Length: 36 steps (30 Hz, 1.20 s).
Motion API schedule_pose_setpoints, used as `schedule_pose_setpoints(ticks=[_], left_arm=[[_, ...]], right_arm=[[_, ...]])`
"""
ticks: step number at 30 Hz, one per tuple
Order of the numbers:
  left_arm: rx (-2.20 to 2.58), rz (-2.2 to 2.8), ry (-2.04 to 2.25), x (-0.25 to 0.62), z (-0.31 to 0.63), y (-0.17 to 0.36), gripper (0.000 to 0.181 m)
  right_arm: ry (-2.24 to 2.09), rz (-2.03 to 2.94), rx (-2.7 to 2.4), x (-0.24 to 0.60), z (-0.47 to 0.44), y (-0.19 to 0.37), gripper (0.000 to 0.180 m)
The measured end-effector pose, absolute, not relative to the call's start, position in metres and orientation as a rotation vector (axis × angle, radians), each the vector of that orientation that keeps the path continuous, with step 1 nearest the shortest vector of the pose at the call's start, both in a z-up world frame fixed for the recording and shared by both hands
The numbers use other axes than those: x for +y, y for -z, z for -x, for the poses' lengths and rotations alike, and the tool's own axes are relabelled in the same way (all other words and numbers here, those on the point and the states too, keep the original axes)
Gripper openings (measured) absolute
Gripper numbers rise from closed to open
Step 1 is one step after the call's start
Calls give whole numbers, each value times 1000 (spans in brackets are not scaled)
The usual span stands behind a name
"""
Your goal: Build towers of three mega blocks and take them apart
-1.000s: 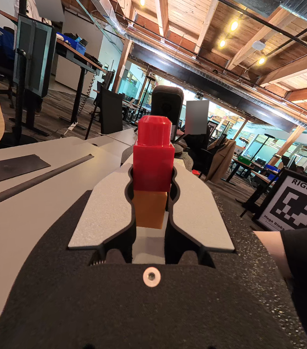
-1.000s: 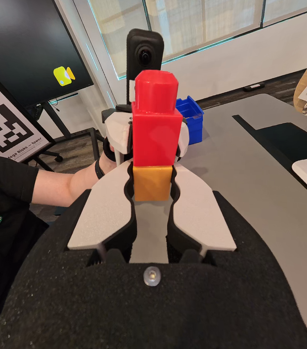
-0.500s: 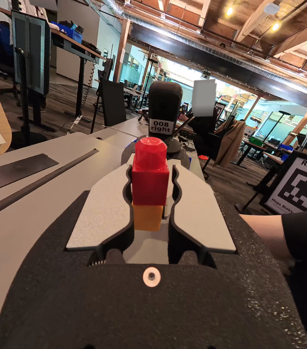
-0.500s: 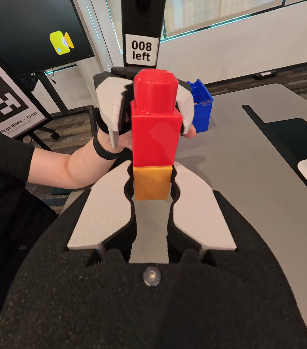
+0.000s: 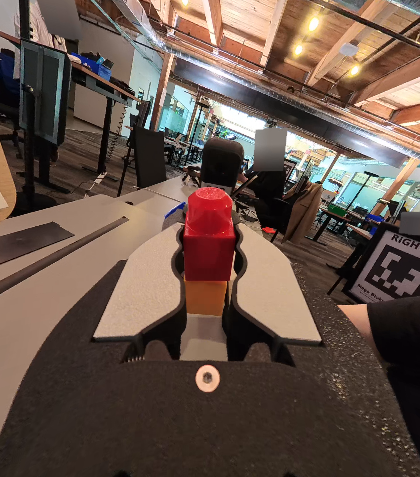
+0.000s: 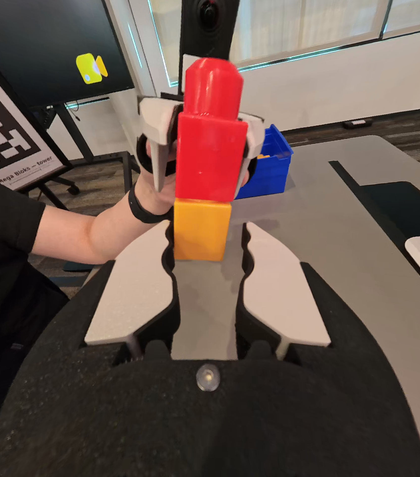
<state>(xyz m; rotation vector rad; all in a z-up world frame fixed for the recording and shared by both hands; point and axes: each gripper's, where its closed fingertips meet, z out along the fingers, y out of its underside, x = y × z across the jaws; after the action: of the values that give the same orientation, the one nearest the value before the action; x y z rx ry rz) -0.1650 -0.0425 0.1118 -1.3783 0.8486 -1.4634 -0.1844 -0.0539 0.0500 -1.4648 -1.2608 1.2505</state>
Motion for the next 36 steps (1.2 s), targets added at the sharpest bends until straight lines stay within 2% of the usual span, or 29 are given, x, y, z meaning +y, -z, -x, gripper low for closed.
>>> schedule_pose_setpoints(ticks=[2, 13, 36], left_arm=[[846, 1375, 1453, -42, 165, -112, 35], [980, 1371, 1436, -57, 163, -108, 36], [906, 1400, 1409, -45, 158, -104, 36]], right_arm=[[-1255, 1459, -1297, -59, 187, -49, 37], [-1362, 1425, -1354, -72, 185, -49, 35], [-1314, 1488, -1326, -62, 183, -43, 35]])
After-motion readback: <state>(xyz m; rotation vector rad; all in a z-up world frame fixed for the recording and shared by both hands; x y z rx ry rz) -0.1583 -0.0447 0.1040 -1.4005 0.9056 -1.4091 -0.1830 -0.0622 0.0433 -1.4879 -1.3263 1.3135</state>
